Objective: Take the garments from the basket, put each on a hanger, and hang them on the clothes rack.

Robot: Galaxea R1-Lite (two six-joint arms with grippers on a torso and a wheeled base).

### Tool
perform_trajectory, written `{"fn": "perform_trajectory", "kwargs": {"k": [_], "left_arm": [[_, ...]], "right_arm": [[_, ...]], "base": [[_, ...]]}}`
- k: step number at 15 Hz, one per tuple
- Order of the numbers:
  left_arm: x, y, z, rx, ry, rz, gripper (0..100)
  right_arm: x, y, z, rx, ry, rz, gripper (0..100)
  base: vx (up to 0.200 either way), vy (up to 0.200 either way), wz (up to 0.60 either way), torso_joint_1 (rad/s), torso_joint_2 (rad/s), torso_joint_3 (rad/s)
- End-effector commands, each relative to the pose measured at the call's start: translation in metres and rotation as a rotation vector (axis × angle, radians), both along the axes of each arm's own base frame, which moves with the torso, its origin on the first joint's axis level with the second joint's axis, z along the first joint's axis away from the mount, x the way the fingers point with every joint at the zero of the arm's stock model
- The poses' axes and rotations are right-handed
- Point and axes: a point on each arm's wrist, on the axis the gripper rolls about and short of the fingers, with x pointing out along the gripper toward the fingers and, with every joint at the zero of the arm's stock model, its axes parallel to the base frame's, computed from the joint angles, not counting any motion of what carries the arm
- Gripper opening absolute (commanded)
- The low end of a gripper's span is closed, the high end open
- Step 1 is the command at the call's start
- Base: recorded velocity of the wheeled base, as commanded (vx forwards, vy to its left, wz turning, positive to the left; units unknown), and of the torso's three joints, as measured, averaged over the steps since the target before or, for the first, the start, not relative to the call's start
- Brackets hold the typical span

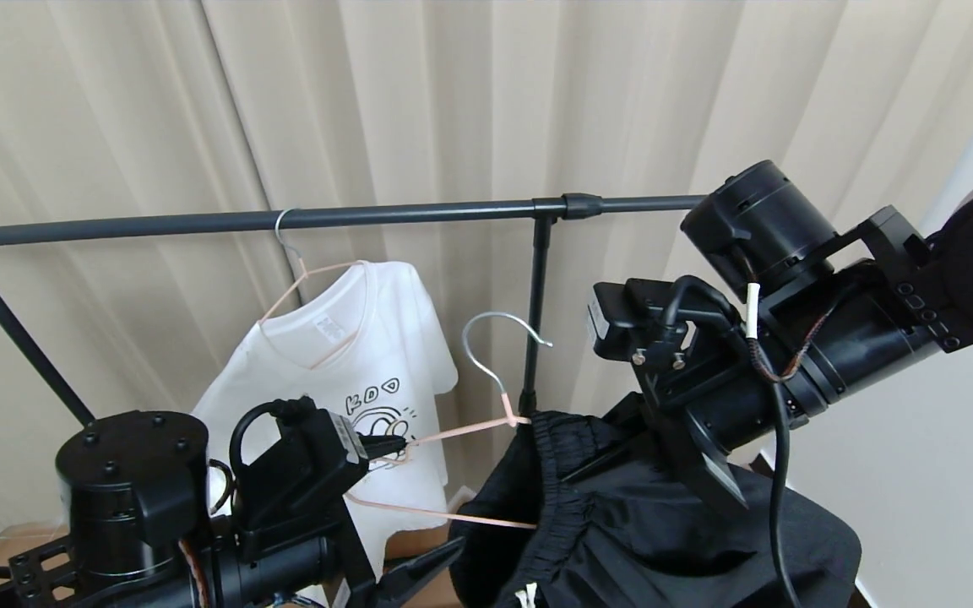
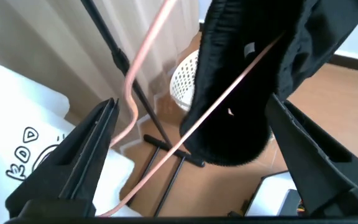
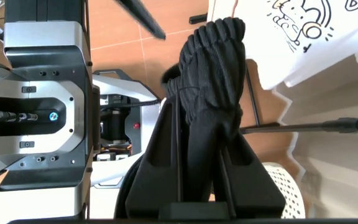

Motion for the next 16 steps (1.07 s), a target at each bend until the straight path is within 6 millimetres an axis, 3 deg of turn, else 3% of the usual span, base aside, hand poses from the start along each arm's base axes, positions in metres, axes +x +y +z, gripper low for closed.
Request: {"fn": "perform_trajectory", "kwargs": {"k": [1, 6, 9, 13, 15, 16], "left_arm": [[-0.001, 0.007, 0.011, -0.045, -0.023, 0.005, 100], [-0.009, 0.026, 0.024, -0.217, 0.106, 0.019, 100], [-0.01, 0.032, 0.021, -0.263, 0.228, 0.104, 100], [-0.007, 0.032, 0.015, -0.16, 0.415, 0.289, 100], [-0.008, 0.023, 0.014, -0.153, 0.487, 0.334, 100], [-0.004, 0.016, 0.002, -0.114, 0.535, 0.373, 100]], "right_arm": [[-0.003, -0.004, 0.003, 0.005, -0.007, -0.002, 0], [-0.006, -0.01, 0.008, -0.023, -0.051, -0.04, 0], [-0.009, -0.013, 0.004, -0.01, -0.142, -0.078, 0], [-0.017, -0.026, -0.023, 0.057, -0.262, -0.144, 0], [-0.019, -0.036, -0.032, 0.091, -0.314, -0.174, 0], [-0.021, -0.04, -0.035, 0.108, -0.334, -0.188, 0]], "base": [[0.0, 0.0, 0.0, 0.0, 0.0, 0.0], [0.0, 0.0, 0.0, 0.0, 0.0, 0.0], [0.0, 0.0, 0.0, 0.0, 0.0, 0.0], [0.0, 0.0, 0.0, 0.0, 0.0, 0.0], [0.0, 0.0, 0.0, 0.0, 0.0, 0.0], [0.0, 0.0, 0.0, 0.0, 0.0, 0.0]]}}
